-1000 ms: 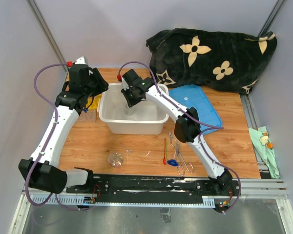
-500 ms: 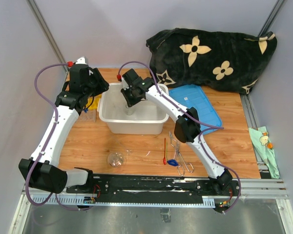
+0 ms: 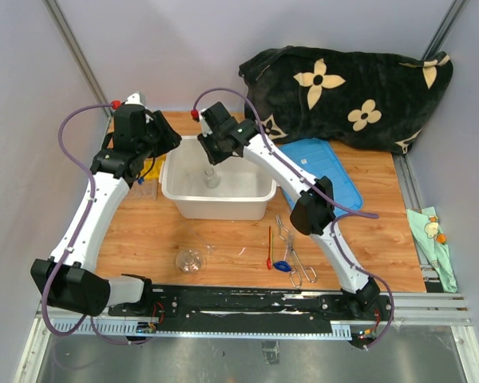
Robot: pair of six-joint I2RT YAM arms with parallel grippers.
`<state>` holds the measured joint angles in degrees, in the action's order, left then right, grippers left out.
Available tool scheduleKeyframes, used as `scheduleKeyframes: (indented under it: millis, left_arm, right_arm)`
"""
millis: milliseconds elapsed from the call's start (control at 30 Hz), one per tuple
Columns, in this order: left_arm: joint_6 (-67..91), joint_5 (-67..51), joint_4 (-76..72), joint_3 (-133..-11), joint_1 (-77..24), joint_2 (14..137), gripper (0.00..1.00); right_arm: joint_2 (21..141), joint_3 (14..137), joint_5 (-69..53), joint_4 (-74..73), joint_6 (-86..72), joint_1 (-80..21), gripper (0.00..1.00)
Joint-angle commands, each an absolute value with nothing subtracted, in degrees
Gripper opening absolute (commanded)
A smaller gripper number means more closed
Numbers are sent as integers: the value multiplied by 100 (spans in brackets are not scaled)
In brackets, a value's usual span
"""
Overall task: Organize the chemistry lab equipment
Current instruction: Place the collection bottle in the storage box, then pick up the chemistry item at the center of the board.
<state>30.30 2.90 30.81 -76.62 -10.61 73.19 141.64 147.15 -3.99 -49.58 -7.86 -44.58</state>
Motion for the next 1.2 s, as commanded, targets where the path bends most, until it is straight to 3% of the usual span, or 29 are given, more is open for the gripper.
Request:
scheduleKeyframes:
  millis: [0, 233, 533, 800, 1000, 1167]
  left_arm:
    - [3078, 204, 2856, -7745, -1033, 7339, 51]
    - [3027, 348, 2979, -7950, -1035, 7337, 52]
    - [3356, -55, 2950, -8306, -1037, 7423, 66]
    - [3346, -291, 2762, -7992, -1036, 7253, 78]
    - [2985, 65, 3043, -7953, -902, 6958, 86]
    - [2998, -1077, 2795, -7366, -33, 6630, 88]
  right_arm:
    - [13585, 14752, -178, -5065, -595, -4564, 26]
    - [12837, 14331, -172, -5152, -389, -4628, 29]
    - [10713, 12667, 86, -5180, 131, -5229, 31]
    - [10270, 11943, 68, -5824, 66, -6246, 33]
    - [9486, 10426, -15, -4873, -485, -6741, 33]
    - [9084, 8957, 207, -3546, -817, -7146, 33]
